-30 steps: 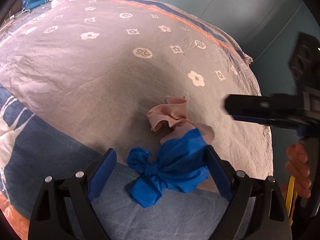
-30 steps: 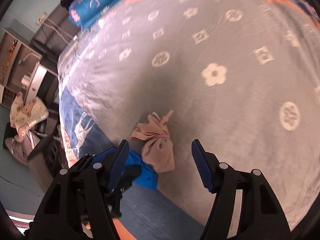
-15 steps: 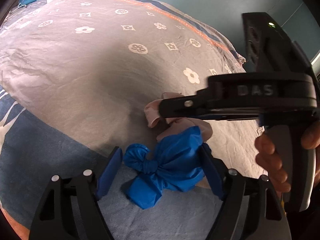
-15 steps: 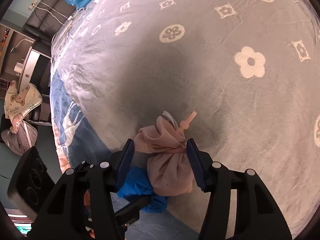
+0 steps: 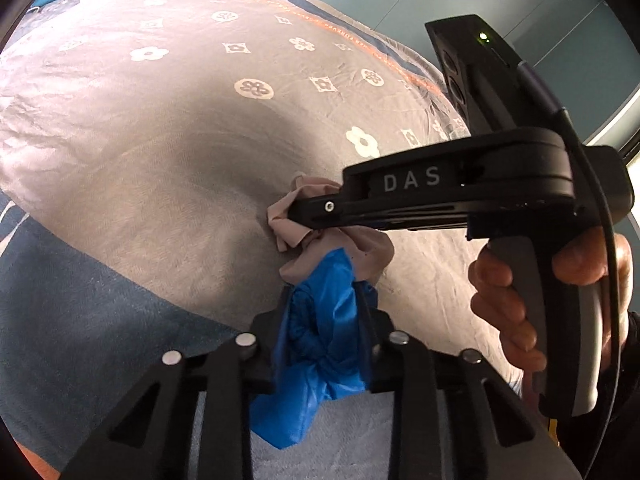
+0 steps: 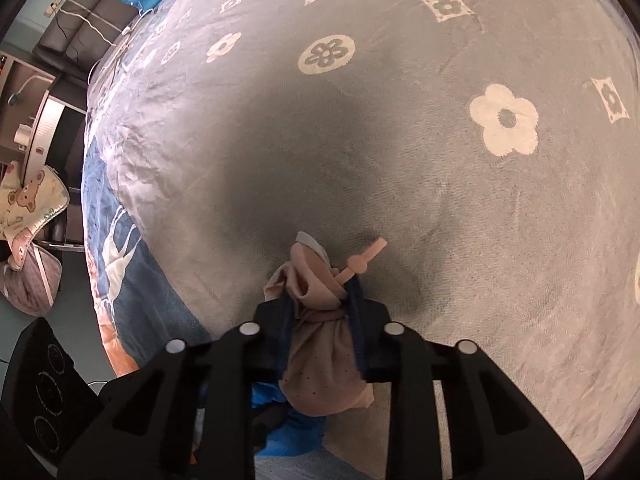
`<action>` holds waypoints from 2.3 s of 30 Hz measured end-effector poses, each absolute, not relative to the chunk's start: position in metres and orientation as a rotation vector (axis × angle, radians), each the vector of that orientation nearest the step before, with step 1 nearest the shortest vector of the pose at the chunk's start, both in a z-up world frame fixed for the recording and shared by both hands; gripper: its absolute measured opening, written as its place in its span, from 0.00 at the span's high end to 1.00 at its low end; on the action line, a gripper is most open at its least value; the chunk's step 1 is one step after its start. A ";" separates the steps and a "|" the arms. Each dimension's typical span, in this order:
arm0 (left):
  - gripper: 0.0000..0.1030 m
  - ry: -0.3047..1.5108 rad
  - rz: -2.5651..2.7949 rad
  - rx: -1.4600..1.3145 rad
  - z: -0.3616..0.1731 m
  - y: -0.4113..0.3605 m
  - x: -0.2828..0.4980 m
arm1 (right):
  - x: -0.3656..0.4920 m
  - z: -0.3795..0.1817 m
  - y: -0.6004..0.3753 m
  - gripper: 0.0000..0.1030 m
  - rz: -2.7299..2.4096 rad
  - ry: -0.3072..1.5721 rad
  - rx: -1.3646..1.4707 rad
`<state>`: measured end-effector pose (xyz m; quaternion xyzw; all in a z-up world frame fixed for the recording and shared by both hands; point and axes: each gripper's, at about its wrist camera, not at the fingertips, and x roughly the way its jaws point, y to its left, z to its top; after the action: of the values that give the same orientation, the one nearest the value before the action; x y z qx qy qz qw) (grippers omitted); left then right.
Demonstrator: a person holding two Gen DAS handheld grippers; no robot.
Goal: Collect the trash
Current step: 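Grasp the blue cloth with the left tool while the right tool grasps the pink cloth, then lift the blue and pink cloths with both tools and carry them over the bin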
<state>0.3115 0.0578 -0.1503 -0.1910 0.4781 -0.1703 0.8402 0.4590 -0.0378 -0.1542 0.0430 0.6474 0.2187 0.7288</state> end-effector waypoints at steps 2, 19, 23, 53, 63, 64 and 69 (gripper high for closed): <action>0.79 1.008 -0.363 -0.410 -0.148 0.059 0.310 | 0.457 -0.152 -0.040 0.84 0.481 1.409 0.112; 0.80 0.887 -0.404 -0.413 -0.086 0.076 0.258 | 0.422 -0.053 -0.072 0.88 0.498 1.097 0.255; 0.80 0.841 -0.391 -0.411 -0.065 0.081 0.246 | 0.408 -0.024 -0.083 0.88 0.522 1.031 0.282; 0.80 0.436 -0.382 -0.154 0.100 0.008 0.105 | 0.206 0.128 -0.217 0.88 0.573 0.644 0.401; 0.80 0.378 -0.438 -0.090 0.125 -0.037 0.075 | 0.121 0.161 -0.281 0.88 0.521 0.491 0.424; 0.80 0.377 -0.444 -0.089 0.126 -0.040 0.074 | 0.114 0.164 -0.291 0.88 0.511 0.477 0.429; 0.80 0.369 -0.476 -0.074 0.132 -0.061 0.066 | 0.084 0.171 -0.327 0.88 0.464 0.439 0.451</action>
<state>0.0655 -0.0613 0.1318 -0.0364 0.1815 -0.2343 0.9544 0.0841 -0.3267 0.1711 0.2198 0.2139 0.2263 0.9245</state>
